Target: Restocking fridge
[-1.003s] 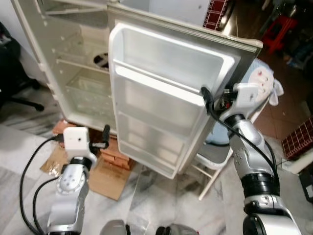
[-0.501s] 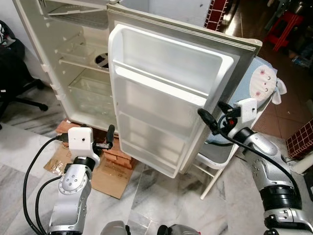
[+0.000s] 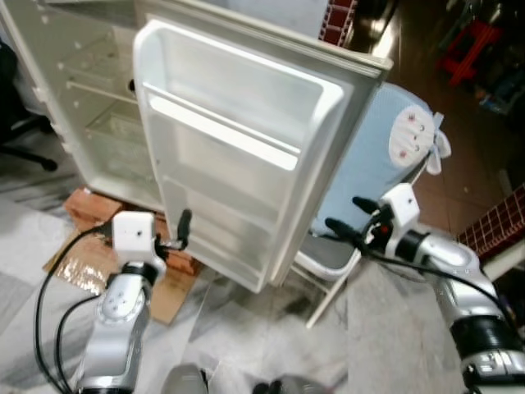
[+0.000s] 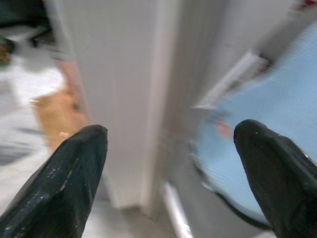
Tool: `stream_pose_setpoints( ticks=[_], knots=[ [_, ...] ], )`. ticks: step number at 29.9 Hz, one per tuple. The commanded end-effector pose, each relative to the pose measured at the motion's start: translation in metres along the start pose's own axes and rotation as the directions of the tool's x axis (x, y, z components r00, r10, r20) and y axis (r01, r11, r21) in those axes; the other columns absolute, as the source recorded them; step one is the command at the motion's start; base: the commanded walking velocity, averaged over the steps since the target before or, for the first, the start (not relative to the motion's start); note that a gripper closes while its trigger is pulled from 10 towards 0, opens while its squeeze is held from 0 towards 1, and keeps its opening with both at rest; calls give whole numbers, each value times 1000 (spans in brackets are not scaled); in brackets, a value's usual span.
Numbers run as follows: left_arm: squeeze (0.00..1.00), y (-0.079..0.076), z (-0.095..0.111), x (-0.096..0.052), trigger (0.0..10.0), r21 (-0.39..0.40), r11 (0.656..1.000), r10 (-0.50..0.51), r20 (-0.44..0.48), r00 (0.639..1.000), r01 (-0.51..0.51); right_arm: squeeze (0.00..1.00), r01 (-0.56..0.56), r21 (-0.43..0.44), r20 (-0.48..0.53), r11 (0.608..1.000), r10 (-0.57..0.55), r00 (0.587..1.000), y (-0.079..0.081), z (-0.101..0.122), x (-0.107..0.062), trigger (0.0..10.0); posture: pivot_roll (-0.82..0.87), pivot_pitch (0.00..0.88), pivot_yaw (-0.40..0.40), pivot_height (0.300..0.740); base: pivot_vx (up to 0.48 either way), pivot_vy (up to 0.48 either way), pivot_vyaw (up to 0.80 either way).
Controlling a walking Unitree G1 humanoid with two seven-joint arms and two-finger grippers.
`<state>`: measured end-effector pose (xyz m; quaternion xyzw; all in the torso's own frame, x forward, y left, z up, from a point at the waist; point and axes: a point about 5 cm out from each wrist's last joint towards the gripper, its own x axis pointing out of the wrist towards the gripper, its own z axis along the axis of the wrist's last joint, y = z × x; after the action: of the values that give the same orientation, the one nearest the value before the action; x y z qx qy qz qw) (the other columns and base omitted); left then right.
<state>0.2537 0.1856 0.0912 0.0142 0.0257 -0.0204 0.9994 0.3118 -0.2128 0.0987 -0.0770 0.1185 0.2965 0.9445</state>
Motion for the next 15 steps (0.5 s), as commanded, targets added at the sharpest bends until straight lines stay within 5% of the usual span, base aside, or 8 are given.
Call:
stream_pose_setpoints(
  ticks=[1, 4, 8, 15],
  knots=[
    [0, -10, -1, 2, 10000, -8, 1000, -26, -3, 1000, 26, 0, 165, -26, -2, 986, -165, 986, -17, 1, -2, 10000, 52, 56, -47, 740, 0, -480, 0],
    [0, -11, -1, 2, 10000, -4, 1000, -22, -2, 1000, 22, 0, 275, -12, 39, 961, -275, 961, -22, 7, 3, 10000, 56, 55, -48, 740, 0, -480, 0],
    [0, -7, -3, 1, 10000, -13, 1000, 7, -14, 1000, -7, 0, 416, 118, 109, 902, -428, 897, -21, 23, 18, 10000, 62, 54, -48, 740, 0, 0, 0],
    [0, 7, -13, -4, 10000, -11, 994, 111, -77, 991, -113, 0, 393, 251, 188, 885, -443, 877, 2, 51, 54, 10000, 87, 48, -52, 740, 0, 0, 0]
  ],
)
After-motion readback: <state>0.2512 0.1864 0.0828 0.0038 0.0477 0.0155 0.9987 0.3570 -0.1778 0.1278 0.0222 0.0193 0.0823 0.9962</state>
